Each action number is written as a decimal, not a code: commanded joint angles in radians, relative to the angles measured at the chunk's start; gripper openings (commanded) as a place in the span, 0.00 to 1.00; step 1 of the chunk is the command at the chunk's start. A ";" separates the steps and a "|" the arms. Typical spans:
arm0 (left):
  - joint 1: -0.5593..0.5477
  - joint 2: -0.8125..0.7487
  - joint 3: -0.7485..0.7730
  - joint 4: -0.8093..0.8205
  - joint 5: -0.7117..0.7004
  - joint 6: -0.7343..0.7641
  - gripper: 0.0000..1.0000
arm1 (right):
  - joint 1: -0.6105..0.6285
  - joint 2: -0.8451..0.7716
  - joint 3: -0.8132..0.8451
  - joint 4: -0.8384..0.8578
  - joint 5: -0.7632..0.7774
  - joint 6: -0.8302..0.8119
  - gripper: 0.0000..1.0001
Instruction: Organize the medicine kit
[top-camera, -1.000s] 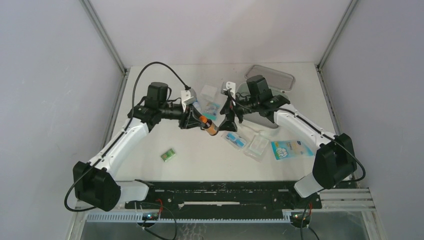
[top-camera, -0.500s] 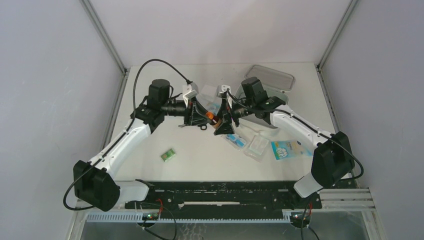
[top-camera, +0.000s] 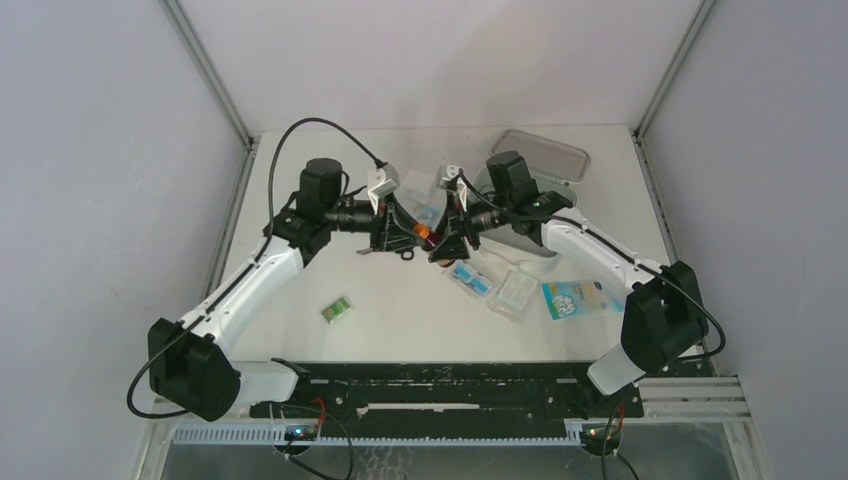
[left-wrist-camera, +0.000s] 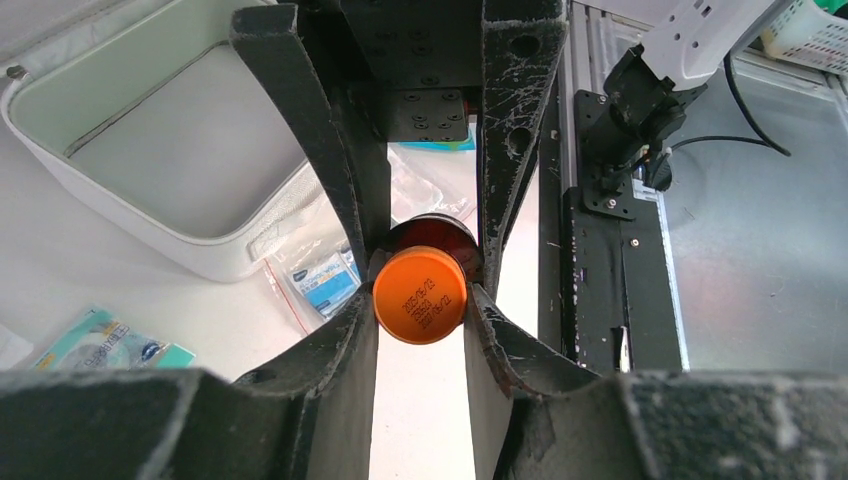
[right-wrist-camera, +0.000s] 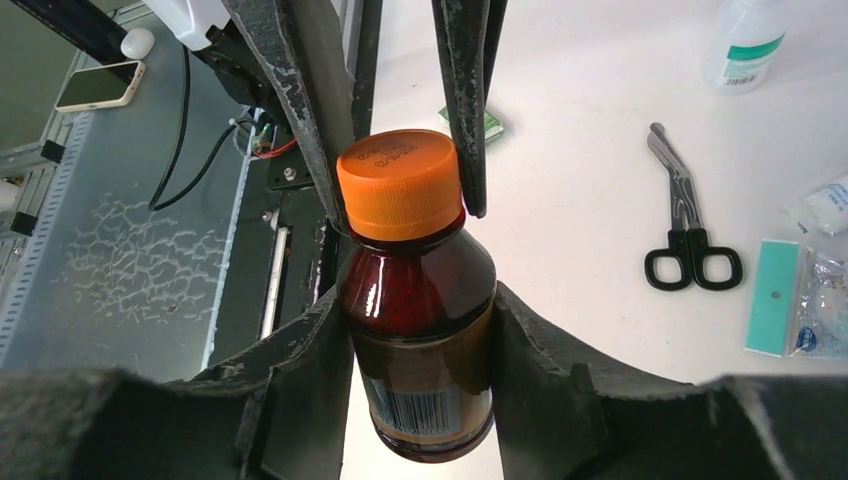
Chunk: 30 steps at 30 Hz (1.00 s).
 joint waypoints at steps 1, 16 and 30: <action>-0.002 0.000 0.009 0.033 -0.034 0.000 0.42 | -0.017 -0.001 0.039 0.045 -0.003 0.052 0.26; 0.166 -0.078 0.043 0.034 -0.407 -0.072 1.00 | -0.263 0.068 0.018 0.215 0.422 0.434 0.11; 0.165 -0.121 0.003 -0.022 -0.439 0.000 1.00 | -0.366 0.306 0.029 0.197 0.636 0.683 0.13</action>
